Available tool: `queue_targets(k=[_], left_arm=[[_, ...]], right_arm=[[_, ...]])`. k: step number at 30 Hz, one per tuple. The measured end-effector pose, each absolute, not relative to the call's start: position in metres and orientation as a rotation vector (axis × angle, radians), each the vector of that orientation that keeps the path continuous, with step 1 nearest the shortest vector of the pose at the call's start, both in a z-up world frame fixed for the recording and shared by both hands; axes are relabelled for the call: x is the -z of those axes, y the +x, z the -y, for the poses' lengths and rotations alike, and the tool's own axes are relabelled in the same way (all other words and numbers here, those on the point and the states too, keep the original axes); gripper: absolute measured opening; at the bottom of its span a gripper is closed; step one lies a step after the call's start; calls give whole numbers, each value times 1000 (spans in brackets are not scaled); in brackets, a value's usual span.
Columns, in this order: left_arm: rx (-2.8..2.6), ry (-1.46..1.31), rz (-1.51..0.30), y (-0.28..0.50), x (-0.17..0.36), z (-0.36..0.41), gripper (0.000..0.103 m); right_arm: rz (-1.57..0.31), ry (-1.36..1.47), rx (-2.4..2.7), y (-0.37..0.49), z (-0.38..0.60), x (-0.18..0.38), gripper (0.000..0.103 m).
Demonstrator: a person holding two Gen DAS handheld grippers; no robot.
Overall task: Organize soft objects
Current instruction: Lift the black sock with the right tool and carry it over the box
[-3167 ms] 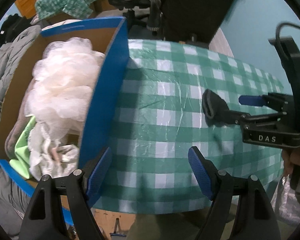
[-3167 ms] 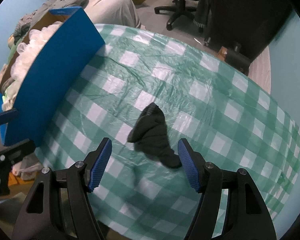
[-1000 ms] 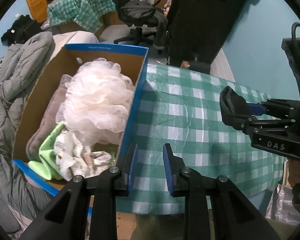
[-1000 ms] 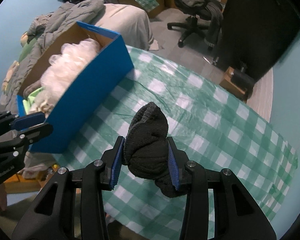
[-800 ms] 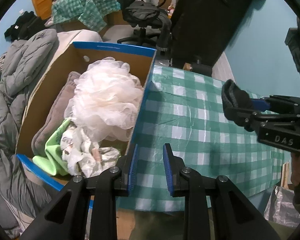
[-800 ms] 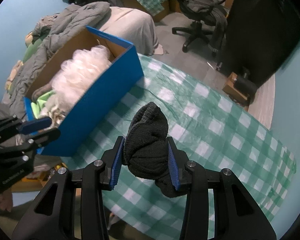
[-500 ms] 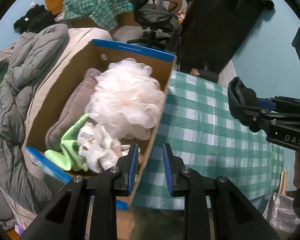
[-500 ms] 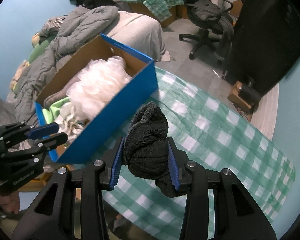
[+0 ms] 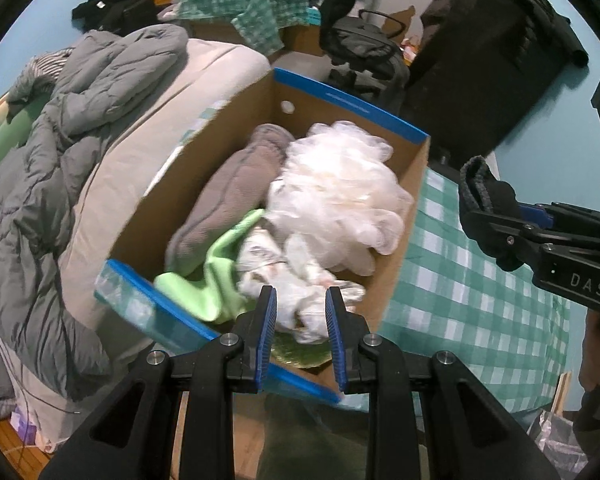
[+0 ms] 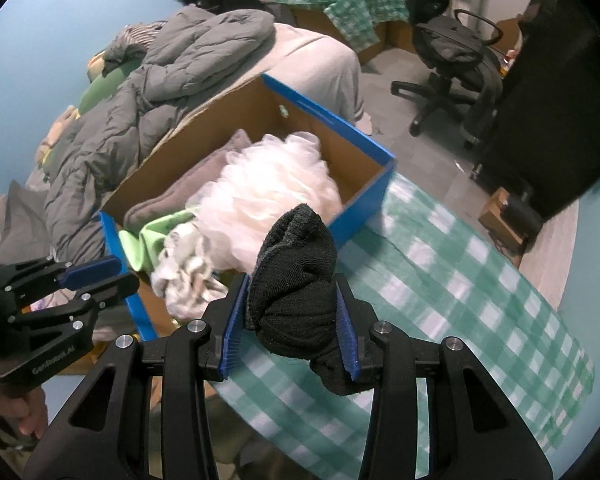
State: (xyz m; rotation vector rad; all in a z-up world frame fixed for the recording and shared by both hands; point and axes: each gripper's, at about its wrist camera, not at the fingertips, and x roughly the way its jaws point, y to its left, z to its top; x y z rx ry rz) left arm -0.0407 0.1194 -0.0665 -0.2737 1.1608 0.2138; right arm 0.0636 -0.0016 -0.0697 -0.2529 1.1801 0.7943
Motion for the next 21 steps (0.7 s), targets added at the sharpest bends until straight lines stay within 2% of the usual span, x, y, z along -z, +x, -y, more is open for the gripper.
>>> queue_targets(k=[21], left_arm=[[-264, -284, -1164, -57, 72, -191, 25]], right_arm=[[-1185, -305, -844, 60, -105, 81, 40]])
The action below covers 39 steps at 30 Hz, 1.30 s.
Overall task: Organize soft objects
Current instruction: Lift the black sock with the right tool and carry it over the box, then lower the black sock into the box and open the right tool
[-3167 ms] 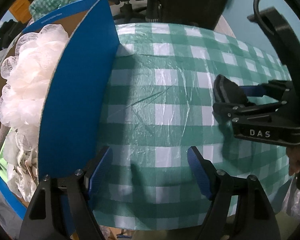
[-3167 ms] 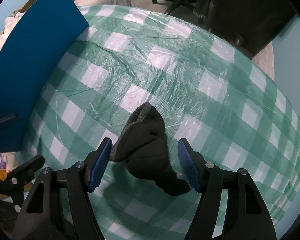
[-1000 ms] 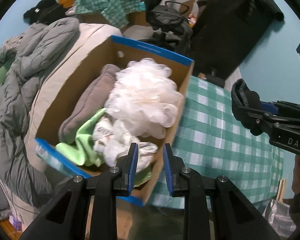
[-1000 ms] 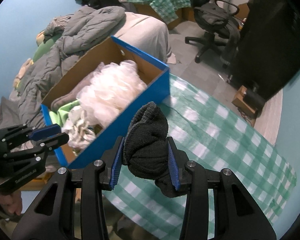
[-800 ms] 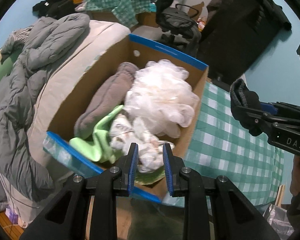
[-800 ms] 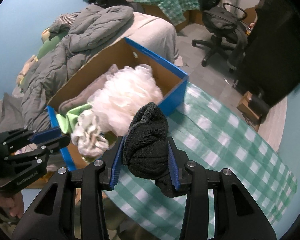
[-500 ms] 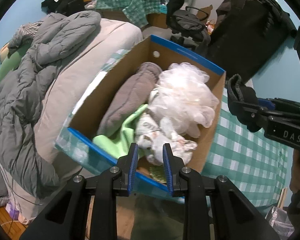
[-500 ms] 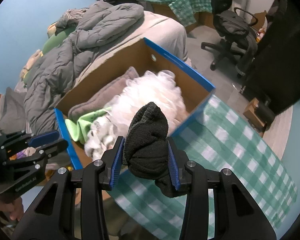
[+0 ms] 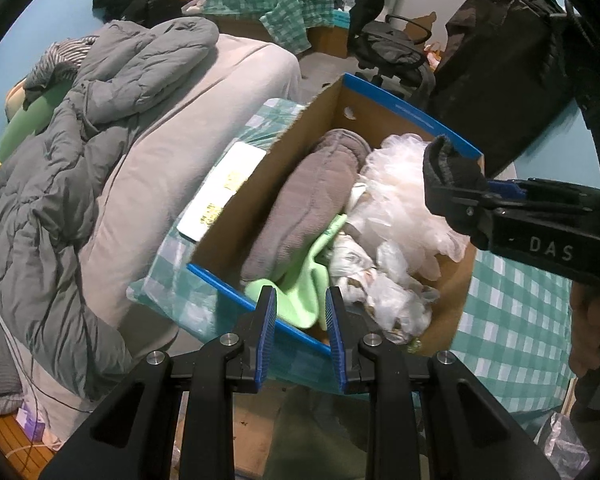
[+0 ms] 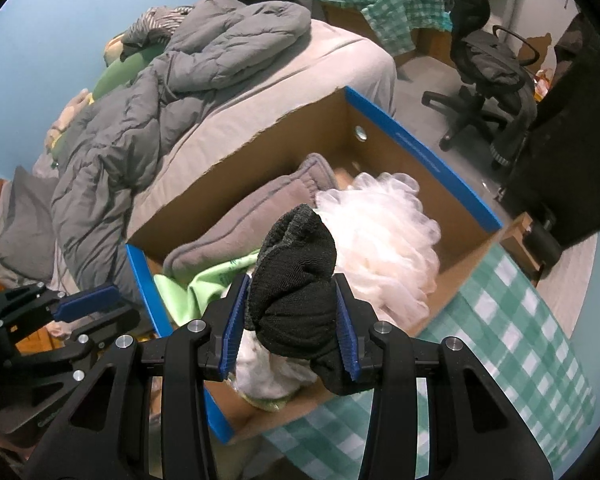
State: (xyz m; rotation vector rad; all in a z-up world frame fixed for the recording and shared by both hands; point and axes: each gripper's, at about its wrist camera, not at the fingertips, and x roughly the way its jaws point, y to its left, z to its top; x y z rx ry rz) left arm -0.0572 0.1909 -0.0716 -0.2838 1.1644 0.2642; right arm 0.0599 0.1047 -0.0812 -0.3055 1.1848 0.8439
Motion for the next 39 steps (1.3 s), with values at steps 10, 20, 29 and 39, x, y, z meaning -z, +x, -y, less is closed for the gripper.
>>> queue_targets(k=[10, 20, 29, 39], left_arm=[[-272, -268, -1162, -54, 71, -214, 25], [-286, -255, -1152, -55, 66, -221, 40], [-278, -217, -1117, -59, 50, -216, 68], [-270, -147, -1090, -65, 29, -191, 82]], right_arm=[[-1210, -297, -825, 70, -130, 92, 40], [-1159, -288, -789, 75, -132, 82, 63], [-1146, -247, -763, 72, -110, 66, 67], [-1118, -243, -738, 54, -76, 41, 68]])
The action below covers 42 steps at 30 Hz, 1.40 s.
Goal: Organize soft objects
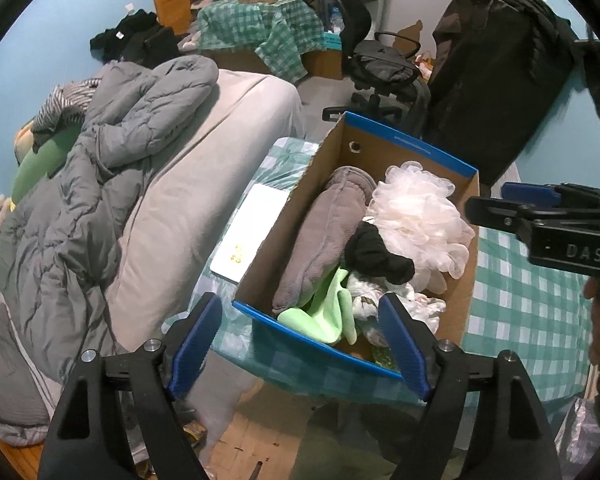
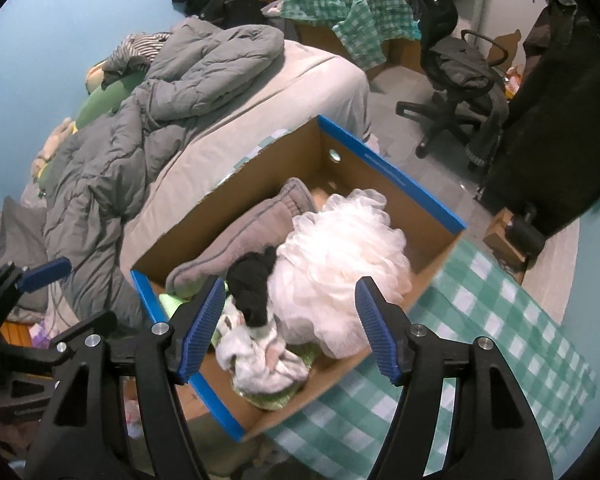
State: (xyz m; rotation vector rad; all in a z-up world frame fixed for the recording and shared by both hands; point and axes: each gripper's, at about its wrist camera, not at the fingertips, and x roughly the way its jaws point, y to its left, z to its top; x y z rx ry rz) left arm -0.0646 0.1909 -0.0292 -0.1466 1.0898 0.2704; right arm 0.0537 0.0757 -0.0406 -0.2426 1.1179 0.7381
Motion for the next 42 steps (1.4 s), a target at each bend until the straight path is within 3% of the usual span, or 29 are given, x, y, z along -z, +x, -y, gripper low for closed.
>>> queue_targets(k=[11, 42], left_arm=[[-272, -100, -1052, -72, 2, -168, 93], [-234, -47, -1042, -70, -19, -108, 93]], right_arm=[[-1069, -194, -664, 35, -33, 8, 68], [-1006, -88, -511, 13, 64, -23, 69]])
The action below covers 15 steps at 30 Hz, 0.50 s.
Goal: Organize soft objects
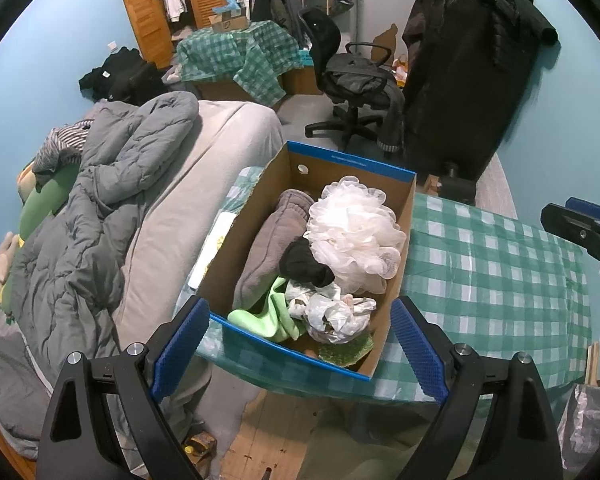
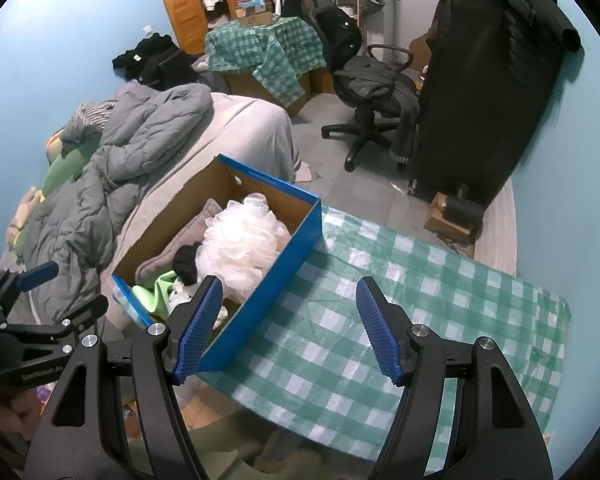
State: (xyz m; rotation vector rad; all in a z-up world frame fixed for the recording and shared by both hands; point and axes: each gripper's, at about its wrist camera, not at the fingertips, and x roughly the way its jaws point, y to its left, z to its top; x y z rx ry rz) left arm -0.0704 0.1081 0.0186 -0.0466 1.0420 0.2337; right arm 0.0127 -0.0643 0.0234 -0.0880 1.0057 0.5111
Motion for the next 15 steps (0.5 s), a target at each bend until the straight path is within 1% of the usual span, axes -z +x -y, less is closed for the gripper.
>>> queue_targets(k=[15], left_arm=[[-244, -46, -1052, -71, -18, -104, 93]], right_arm=[[-1004, -88, -515, 11, 65, -21, 69]])
